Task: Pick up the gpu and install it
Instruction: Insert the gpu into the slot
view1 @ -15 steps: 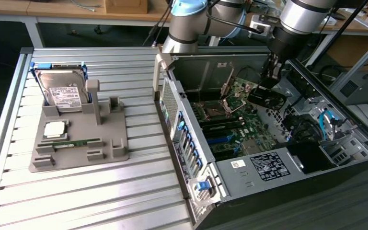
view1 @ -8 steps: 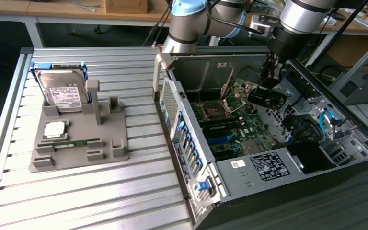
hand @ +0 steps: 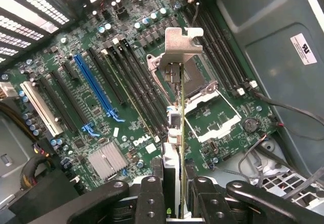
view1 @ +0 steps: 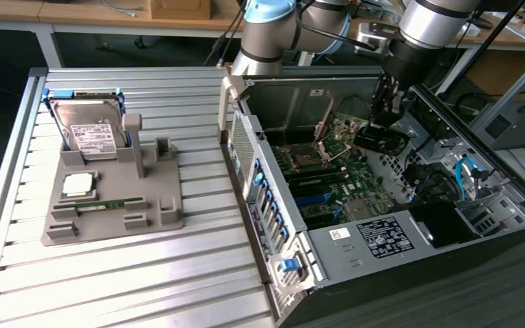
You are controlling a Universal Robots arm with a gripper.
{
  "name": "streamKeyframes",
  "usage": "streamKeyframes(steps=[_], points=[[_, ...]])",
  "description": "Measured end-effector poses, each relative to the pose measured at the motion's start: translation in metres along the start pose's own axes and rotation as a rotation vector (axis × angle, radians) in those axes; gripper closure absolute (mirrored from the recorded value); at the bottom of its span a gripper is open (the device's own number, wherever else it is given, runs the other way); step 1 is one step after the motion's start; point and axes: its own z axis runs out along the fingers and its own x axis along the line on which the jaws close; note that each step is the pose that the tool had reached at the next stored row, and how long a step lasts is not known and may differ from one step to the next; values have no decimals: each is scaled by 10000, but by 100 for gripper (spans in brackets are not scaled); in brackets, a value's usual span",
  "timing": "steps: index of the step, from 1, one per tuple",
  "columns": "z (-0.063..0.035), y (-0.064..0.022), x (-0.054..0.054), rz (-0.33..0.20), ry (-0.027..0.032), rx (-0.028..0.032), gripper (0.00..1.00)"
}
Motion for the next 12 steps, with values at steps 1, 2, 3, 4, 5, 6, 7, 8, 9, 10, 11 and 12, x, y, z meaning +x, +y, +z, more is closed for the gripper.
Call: streamKeyframes(steps=[1,2,3,4,5,6,7,8,9,10,11,12], points=[[0,0,0,-43,1,1,73],[0,0,0,-127,6,2,73],[0,0,0,-208,10,4,73],[1,0,0,-269,13,6,73],[0,0,0,-314,16,7,73],[0,0,0,-395,20,9,73],[1,0,0,-444,22,10,73],[1,0,0,-493,25,11,73],[1,0,0,-553,28,12,73],[1,0,0,-592,30,13,73],[1,0,0,-641,32,14,73],[1,0,0,-689,35,15,73]])
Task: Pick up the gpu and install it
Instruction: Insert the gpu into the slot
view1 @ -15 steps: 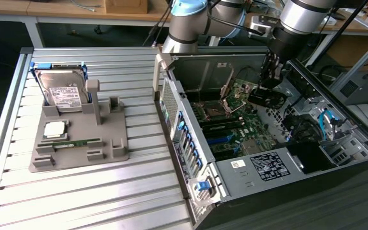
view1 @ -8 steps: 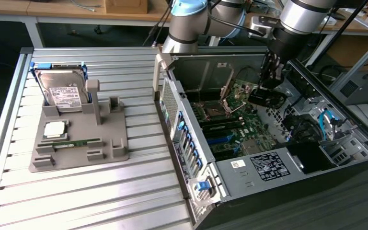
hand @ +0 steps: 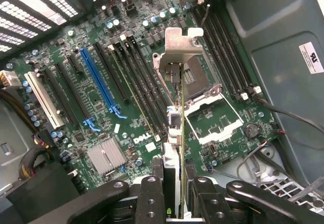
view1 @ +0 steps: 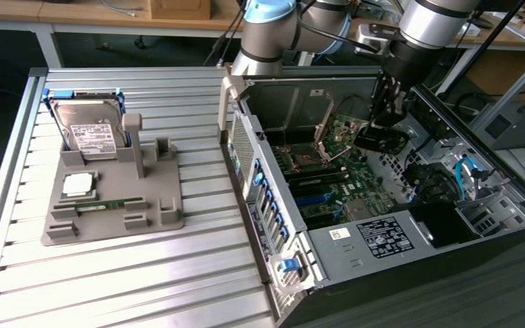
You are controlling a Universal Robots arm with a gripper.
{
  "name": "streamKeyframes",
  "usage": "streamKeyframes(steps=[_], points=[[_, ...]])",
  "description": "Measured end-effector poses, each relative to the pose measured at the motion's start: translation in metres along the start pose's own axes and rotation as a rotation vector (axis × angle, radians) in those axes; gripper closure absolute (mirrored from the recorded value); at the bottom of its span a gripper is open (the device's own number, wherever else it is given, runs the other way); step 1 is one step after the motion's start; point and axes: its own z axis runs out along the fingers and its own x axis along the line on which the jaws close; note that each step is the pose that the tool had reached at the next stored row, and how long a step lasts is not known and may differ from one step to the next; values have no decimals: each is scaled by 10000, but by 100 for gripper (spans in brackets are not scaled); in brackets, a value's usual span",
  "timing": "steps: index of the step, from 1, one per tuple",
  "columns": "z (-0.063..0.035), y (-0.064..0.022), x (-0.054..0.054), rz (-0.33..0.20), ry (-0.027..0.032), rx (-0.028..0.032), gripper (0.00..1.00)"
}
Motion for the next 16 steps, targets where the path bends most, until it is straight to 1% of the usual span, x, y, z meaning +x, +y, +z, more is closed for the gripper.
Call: streamKeyframes(steps=[16], points=[[1,0,0,-948,42,19,73]])
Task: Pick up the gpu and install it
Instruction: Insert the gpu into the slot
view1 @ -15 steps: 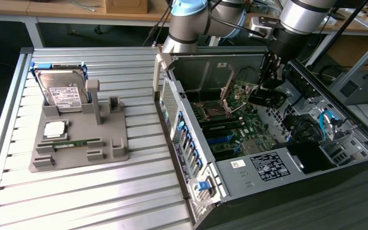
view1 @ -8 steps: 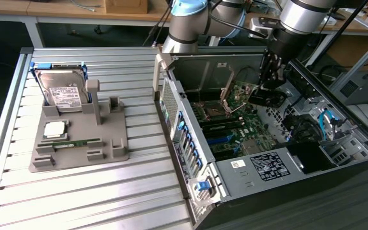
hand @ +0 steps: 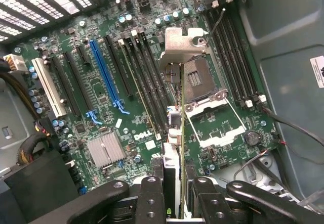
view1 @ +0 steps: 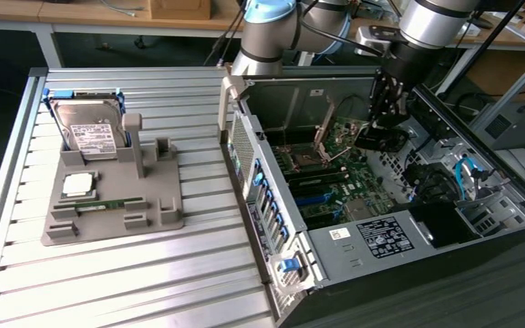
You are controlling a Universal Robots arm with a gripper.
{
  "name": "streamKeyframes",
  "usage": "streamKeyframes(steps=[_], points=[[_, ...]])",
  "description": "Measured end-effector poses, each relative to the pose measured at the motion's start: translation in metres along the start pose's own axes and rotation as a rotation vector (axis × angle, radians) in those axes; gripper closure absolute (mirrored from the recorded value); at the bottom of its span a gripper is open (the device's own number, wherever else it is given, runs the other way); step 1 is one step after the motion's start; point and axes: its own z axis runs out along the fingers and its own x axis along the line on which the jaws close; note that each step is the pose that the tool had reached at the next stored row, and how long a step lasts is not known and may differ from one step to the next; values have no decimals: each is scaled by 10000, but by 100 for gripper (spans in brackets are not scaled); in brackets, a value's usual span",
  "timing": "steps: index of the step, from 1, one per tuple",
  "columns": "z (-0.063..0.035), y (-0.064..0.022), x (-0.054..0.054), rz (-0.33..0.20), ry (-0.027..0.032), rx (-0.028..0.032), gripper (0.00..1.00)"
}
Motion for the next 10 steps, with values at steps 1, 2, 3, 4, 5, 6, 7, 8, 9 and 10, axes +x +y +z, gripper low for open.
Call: streamKeyframes(steps=[1,2,3,4,5,6,7,8,9,10], points=[[0,0,0,-53,1,0,73],[0,0,0,-95,1,1,73],[0,0,0,-151,3,1,73],[0,0,0,-188,2,1,73],[0,0,0,-257,3,2,73],[1,0,0,-302,4,3,73],[0,0,0,-352,6,3,73],[1,0,0,-421,7,4,73],[1,0,0,-501,9,5,73],[1,0,0,-560,11,6,73]])
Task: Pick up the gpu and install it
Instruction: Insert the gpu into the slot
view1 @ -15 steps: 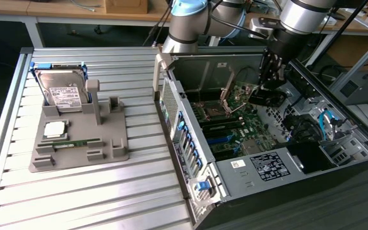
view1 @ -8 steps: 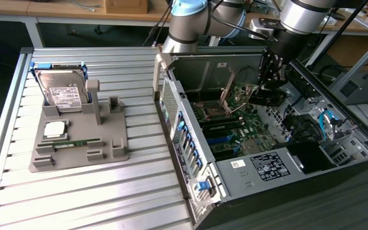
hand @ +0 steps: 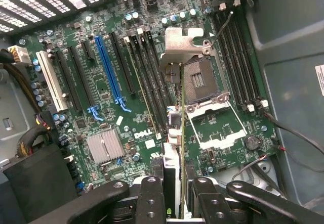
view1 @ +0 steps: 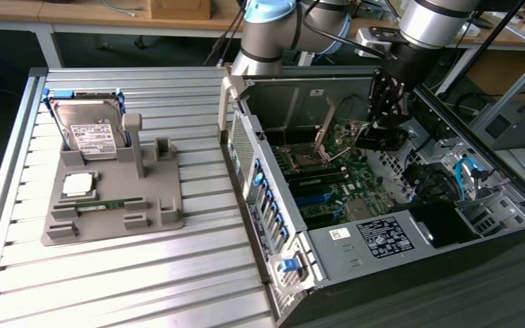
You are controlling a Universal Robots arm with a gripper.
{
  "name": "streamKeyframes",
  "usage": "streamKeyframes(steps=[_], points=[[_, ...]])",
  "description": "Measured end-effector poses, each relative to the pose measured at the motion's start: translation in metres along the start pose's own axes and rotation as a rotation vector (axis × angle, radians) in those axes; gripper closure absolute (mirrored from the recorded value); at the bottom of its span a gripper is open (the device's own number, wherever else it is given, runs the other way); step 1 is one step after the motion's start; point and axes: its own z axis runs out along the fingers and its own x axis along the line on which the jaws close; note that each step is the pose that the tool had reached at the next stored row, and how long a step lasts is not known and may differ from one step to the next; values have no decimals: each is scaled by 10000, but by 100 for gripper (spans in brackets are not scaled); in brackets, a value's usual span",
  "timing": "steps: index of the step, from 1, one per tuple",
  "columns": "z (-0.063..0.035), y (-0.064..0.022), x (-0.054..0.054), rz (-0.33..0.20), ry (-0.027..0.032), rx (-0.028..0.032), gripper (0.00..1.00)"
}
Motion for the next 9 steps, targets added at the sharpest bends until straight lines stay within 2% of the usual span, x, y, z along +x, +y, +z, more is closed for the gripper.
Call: streamKeyframes(steps=[9], points=[[1,0,0,-650,23,10,73]])
